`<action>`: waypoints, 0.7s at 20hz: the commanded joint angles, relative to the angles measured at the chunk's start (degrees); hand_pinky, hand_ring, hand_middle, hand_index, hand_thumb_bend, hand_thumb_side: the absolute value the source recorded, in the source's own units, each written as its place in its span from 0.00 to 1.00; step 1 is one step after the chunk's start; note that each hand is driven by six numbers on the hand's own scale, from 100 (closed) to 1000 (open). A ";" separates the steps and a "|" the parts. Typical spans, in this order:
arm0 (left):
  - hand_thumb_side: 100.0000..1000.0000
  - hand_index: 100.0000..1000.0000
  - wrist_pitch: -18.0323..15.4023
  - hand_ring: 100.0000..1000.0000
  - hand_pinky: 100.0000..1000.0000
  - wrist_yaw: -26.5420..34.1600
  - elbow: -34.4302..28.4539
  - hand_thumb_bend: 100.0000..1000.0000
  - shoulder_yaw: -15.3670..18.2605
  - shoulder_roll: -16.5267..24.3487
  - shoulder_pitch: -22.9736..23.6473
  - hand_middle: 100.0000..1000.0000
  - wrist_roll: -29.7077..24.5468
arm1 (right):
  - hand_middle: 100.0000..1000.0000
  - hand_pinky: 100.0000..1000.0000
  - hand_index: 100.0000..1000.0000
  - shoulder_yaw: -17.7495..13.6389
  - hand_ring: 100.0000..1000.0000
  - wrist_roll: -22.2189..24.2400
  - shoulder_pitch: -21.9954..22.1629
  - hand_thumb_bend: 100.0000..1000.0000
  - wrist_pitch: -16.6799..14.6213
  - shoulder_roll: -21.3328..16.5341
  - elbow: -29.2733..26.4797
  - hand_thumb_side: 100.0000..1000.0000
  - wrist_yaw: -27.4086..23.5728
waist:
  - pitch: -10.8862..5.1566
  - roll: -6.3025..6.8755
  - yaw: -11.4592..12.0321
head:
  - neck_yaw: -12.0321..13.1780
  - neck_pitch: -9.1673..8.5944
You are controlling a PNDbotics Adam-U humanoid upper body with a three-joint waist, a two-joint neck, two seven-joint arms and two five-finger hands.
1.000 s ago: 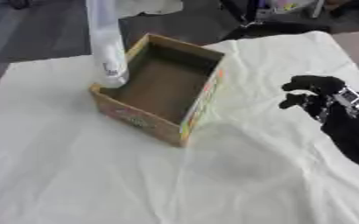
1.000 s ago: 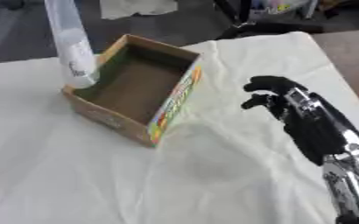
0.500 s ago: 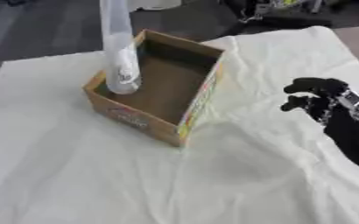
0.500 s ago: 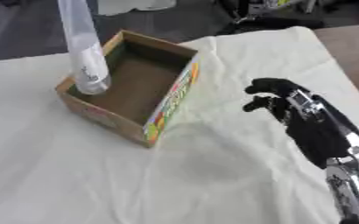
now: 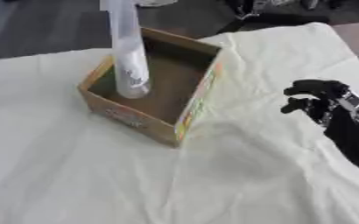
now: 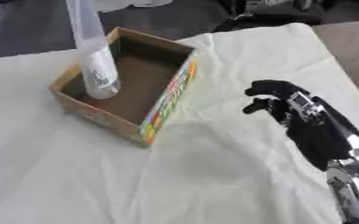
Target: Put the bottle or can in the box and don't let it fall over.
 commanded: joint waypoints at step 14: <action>0.28 0.45 -0.94 0.17 0.57 1.82 -1.23 0.00 -2.35 0.31 1.89 0.39 1.64 | 0.73 1.00 0.78 -0.03 0.65 0.24 -0.97 0.00 -0.17 -0.24 -1.34 0.78 0.27 | -0.61 -1.04 -0.29 | -0.12 -0.66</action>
